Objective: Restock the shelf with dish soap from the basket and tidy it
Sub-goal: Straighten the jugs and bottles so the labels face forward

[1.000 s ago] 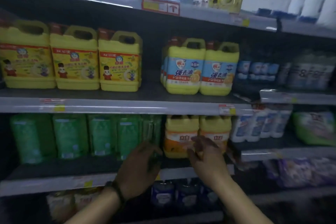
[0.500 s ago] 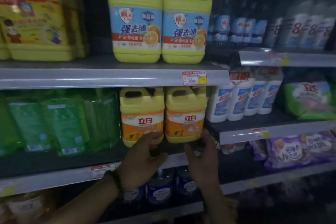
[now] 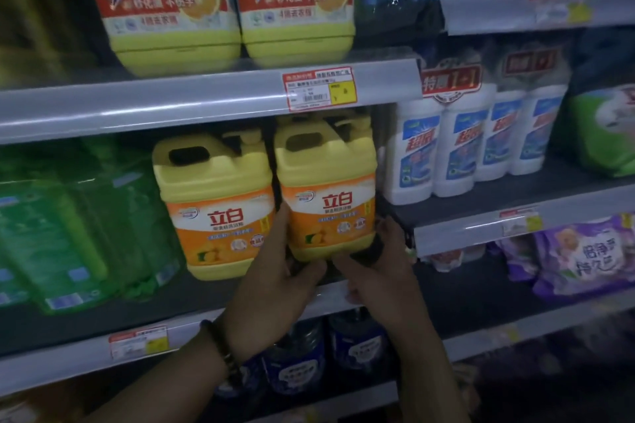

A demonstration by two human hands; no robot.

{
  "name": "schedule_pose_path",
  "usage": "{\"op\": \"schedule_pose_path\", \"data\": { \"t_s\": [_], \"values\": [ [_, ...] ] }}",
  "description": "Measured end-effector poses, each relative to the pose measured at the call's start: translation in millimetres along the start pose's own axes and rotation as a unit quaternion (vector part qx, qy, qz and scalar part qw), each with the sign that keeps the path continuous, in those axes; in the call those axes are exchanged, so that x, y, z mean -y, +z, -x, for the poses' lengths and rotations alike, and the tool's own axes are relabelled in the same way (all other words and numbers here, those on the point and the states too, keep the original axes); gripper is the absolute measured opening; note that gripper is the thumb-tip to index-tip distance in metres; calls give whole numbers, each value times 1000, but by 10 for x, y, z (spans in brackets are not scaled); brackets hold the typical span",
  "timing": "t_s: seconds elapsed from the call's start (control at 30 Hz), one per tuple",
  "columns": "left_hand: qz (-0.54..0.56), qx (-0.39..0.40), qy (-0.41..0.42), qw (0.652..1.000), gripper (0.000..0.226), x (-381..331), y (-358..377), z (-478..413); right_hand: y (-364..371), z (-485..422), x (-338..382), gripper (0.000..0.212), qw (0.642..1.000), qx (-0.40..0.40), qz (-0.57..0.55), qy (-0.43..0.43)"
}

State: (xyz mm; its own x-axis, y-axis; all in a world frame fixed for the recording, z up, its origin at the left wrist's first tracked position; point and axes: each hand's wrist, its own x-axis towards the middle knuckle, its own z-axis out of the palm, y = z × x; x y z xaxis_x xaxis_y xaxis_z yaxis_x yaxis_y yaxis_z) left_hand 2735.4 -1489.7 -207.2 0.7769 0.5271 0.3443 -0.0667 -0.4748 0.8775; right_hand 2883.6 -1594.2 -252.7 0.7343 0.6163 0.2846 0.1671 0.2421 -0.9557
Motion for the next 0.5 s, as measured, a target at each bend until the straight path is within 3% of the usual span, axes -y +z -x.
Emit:
{"op": "schedule_pose_path", "data": {
  "t_s": [0.1,0.27,0.4,0.5],
  "values": [
    [13,19,-19,1000,94,38,-22,42,-20,-17,49,88,999,18,-30,-9],
    [54,0,-28,998,88,-63,-26,112,0,135,72,85,999,29,-28,-35],
    [73,-8,-1,997,82,-115,12,221,-86,301,109,82,998,-7,13,-55],
    [61,-31,14,998,80,-127,62,243,-140,348,112,85,998,-1,57,-34]
  ]
}}
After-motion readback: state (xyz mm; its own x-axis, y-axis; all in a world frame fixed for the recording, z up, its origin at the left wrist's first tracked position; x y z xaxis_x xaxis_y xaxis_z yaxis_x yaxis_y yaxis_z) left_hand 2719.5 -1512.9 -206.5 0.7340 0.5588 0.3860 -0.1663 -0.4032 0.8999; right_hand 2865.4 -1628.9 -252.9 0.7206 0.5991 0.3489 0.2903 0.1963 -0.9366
